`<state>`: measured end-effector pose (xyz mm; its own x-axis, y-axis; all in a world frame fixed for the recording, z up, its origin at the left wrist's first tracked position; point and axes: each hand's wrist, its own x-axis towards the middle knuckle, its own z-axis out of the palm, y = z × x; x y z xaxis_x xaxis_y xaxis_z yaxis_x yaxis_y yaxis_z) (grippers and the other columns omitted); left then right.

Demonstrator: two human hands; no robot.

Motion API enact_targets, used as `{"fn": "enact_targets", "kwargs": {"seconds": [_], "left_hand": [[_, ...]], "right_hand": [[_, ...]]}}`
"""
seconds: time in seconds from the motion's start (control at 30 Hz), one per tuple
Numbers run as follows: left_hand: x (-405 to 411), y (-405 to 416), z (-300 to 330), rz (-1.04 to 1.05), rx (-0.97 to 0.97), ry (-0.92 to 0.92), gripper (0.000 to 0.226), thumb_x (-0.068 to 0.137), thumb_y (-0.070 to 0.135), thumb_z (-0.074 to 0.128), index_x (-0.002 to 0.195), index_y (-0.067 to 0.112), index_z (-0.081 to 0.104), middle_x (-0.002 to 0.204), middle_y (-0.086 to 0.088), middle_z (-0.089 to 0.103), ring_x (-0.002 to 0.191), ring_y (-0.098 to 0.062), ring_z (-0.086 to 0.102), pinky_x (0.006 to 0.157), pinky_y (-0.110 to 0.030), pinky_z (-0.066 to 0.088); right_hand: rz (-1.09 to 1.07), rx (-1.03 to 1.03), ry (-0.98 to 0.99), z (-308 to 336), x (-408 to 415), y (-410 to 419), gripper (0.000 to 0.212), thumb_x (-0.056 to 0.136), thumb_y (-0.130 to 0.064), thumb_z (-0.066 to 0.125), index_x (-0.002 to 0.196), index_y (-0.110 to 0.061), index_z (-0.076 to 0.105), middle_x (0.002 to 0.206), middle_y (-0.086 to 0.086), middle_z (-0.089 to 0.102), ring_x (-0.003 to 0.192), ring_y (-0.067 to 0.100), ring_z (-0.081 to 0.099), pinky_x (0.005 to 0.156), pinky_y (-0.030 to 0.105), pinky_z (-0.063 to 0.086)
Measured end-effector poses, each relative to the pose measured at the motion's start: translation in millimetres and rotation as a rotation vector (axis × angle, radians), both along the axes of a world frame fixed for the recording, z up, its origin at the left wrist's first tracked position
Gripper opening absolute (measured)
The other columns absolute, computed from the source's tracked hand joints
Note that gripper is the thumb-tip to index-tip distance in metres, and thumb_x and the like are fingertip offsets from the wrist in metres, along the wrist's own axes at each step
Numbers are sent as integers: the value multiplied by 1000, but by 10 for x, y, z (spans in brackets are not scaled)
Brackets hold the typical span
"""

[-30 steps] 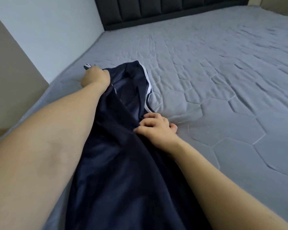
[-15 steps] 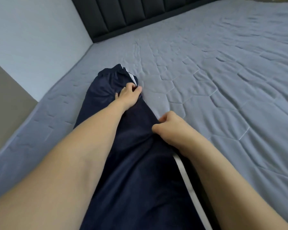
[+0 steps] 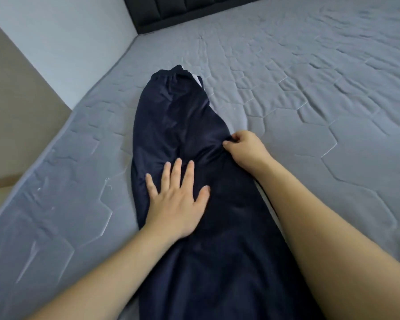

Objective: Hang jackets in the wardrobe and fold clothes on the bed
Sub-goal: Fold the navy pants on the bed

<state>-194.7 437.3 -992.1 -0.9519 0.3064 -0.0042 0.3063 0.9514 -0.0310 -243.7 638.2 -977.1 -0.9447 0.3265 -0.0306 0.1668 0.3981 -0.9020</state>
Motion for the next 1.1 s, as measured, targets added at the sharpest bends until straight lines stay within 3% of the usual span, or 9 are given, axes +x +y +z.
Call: {"fn": "enact_targets", "kwargs": {"seconds": [0.1,0.23,0.3,0.4,0.53,0.67,0.83,0.97,1.1], "left_hand": [[-97,39,-10,0,17,16,79,86,67,3,156,30,-3,164,3,-8,150,-19,-14,115,-59,-11],[30,43,27,27,-39,29,76,91,65,5,156,27,-2,165,2,-5,150,-23,-10,116,-59,-9],[168,71,121,68,-43,16,72,96,61,9,157,24,0,165,0,-3,151,-24,-7,118,-57,-6],[575,63,184,83,-9,-90,69,99,53,11,157,17,1,165,-1,-3,151,-25,-8,119,-55,-7],[1392,-83,179,-29,78,-197,66,100,50,12,157,19,1,165,4,-5,150,-20,-10,117,-54,-11],[2236,-279,352,-108,120,-270,65,100,47,24,156,22,6,164,7,-2,150,-16,-9,117,-52,-11],[2989,-504,814,-608,17,-318,47,75,20,54,118,29,37,128,8,33,125,-18,34,109,-47,29],[3098,-630,961,-707,-266,-582,81,68,14,71,134,31,28,154,13,8,144,-6,8,116,-56,5],[3145,-713,932,-911,-245,-250,81,71,23,67,144,26,32,157,5,20,144,-12,22,117,-46,17]], "right_hand": [[23,-100,-72,149,196,-8,18,85,-24,65,90,-7,66,88,8,71,85,25,68,79,37,56],[170,-278,-281,353,831,4,32,77,-31,79,98,-8,69,87,5,76,79,21,74,72,32,59],[203,-218,-371,397,1208,5,27,79,-21,75,101,-7,68,93,12,75,84,28,72,79,40,58],[167,2,-425,434,1758,-41,25,82,-14,57,104,-5,62,90,16,67,75,30,64,60,31,52],[249,30,-608,504,2316,-116,27,88,-35,67,104,-15,58,102,7,67,92,28,67,78,40,56],[234,26,-733,599,2715,-153,25,99,-22,54,117,-6,54,107,15,65,96,32,66,80,46,57],[331,50,-976,724,3078,-166,18,99,-18,51,101,-2,58,91,16,66,76,31,64,64,41,57],[489,95,-1213,802,3357,-114,23,98,-16,47,98,3,61,82,18,70,75,32,65,57,35,58],[497,-40,-1066,902,3569,-85,22,99,-6,41,104,-7,62,82,11,72,77,27,66,63,36,58]]}}
